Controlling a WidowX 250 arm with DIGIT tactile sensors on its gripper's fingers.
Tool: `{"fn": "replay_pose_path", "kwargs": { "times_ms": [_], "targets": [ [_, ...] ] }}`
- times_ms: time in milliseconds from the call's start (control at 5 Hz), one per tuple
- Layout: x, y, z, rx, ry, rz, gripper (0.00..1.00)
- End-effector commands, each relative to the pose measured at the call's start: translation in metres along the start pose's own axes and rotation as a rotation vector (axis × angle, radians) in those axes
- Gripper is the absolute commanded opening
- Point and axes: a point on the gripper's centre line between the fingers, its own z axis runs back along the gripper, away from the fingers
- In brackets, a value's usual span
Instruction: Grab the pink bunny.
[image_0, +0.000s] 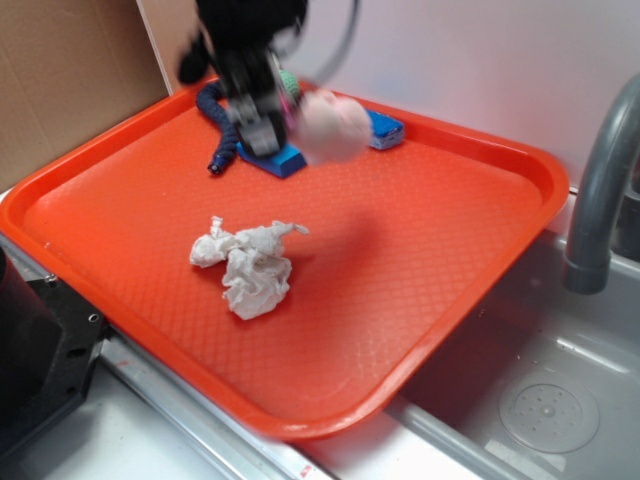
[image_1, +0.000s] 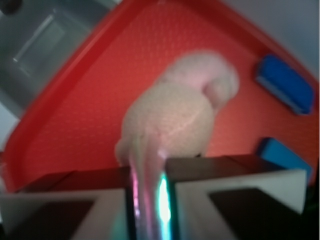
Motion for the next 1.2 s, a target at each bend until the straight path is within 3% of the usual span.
{"fn": "replay_pose_path", "kwargs": {
  "times_ms": [0,400,600,800,1000],
  "targets": [
    [-0.039,0.011,0.066,0.131,-0.012,0.37,0.0],
    [-0.11,0.058,0.096,0.16,0.087,0.874,0.0],
    [-0.119,0.066,0.102,0.203,0.064,1.12,0.0],
    [-0.115,0.065,0.104,0.207,0.018,1.175,0.0],
    [-0.111,0.06,0.098,0.225,0.046,1.141,0.0]
  ]
}}
